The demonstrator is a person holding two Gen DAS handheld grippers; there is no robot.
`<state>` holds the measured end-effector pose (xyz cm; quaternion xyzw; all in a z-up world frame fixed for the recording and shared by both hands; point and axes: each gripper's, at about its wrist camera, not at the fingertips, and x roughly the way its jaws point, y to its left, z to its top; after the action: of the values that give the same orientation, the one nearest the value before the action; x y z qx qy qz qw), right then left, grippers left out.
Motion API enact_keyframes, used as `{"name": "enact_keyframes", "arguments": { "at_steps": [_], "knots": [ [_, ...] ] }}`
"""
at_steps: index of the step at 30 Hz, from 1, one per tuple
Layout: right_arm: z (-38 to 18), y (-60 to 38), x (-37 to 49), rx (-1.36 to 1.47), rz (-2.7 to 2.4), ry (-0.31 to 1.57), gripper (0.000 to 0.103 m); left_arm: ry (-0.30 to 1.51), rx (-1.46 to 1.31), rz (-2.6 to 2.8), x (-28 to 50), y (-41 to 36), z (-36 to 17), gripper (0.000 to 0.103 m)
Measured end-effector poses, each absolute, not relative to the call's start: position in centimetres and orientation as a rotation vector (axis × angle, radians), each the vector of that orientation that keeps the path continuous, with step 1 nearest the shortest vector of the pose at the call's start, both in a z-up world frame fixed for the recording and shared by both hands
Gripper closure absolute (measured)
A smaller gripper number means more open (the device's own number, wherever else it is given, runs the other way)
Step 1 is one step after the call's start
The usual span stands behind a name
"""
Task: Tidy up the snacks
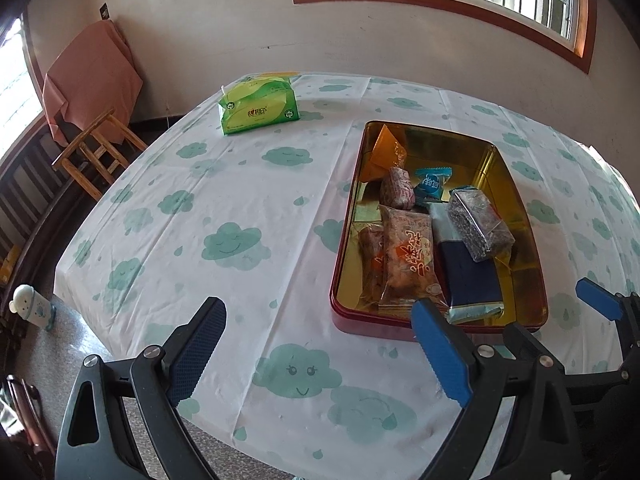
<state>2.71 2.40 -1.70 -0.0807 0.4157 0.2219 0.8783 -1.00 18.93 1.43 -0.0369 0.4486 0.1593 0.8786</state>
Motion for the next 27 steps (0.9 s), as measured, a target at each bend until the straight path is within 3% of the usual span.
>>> {"name": "enact_keyframes", "arguments": {
  "at_steps": [27],
  "knots": [
    [-2.7,1.2,2.9,-0.146,0.464,0.903,0.0,0.955,-0.011,0.297,0.3,15.6,1.6,0.01]
  ]
}}
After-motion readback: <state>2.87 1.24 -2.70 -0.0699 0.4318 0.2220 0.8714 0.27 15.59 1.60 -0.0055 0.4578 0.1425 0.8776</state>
